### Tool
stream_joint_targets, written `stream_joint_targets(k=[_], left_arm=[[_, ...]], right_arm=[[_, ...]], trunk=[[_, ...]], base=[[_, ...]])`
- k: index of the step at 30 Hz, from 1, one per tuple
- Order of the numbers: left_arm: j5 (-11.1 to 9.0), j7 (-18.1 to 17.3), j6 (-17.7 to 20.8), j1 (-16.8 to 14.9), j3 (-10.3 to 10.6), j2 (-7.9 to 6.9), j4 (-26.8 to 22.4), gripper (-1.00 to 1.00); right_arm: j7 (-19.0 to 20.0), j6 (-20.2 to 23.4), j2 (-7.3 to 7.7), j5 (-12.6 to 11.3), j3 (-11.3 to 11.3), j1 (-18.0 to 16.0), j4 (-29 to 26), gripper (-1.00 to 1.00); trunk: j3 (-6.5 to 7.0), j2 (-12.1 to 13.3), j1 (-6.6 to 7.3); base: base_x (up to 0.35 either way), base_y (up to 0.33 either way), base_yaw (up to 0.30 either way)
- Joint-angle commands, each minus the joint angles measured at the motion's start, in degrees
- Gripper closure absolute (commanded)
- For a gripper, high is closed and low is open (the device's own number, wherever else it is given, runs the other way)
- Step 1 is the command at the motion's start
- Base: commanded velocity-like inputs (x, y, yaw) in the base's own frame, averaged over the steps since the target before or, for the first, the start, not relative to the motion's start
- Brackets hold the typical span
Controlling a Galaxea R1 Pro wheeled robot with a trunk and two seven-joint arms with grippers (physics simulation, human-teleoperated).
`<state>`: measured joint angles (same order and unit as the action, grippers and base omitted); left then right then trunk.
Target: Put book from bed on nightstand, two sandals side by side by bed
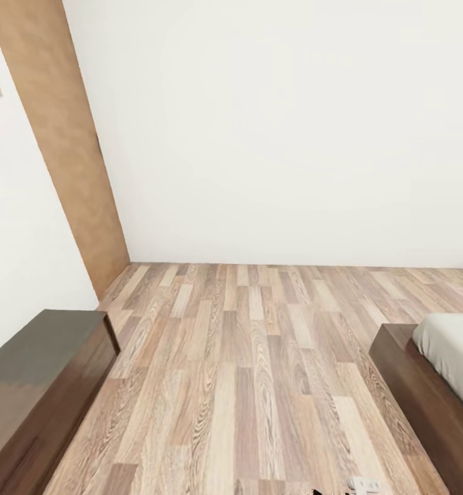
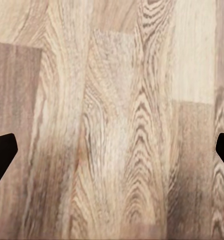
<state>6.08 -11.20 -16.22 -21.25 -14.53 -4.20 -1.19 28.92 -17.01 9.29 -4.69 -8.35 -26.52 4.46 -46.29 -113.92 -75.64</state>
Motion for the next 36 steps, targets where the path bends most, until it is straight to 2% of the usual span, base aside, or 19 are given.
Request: stream_joint_targets(k=[1,9,13,36], left_arm=[[0.6,-0.1,-0.2,0.0,-0.5,-0.02,0.0,-1.00],[0.6,-0.1,-0.2,0.0,-0.5,-0.02,0.0,-1.00],[0.6,-0.1,-0.2,0.0,-0.5,-0.02,0.0,-1.00],[0.6,-0.1,-0.2,0.0,-0.5,-0.02,0.0,-1.00]], right_arm=[[0.4,-0.2,0.01,-0.5,-0.2,-0.1,0.3,-1.00],[0.4,-0.2,0.02,-0.5,-0.2,-0.1,0.3,-1.00],[0.4,-0.2,0.00,-0.5,-0.2,-0.1,0.3,-1.00],[0.3,-0.1,-0.06,-0.5,-0.2,-0.1,0.3,-1.00]], trunk=[[-0.05,0.0,0.01],[-0.05,0.0,0.01],[-0.05,0.0,0.01],[-0.05,0.0,0.01]], base=[[0.000,0.000,-0.257],[0.000,0.000,-0.238],[0.128,0.000,-0.074],[0.312,0.000,-0.003]])
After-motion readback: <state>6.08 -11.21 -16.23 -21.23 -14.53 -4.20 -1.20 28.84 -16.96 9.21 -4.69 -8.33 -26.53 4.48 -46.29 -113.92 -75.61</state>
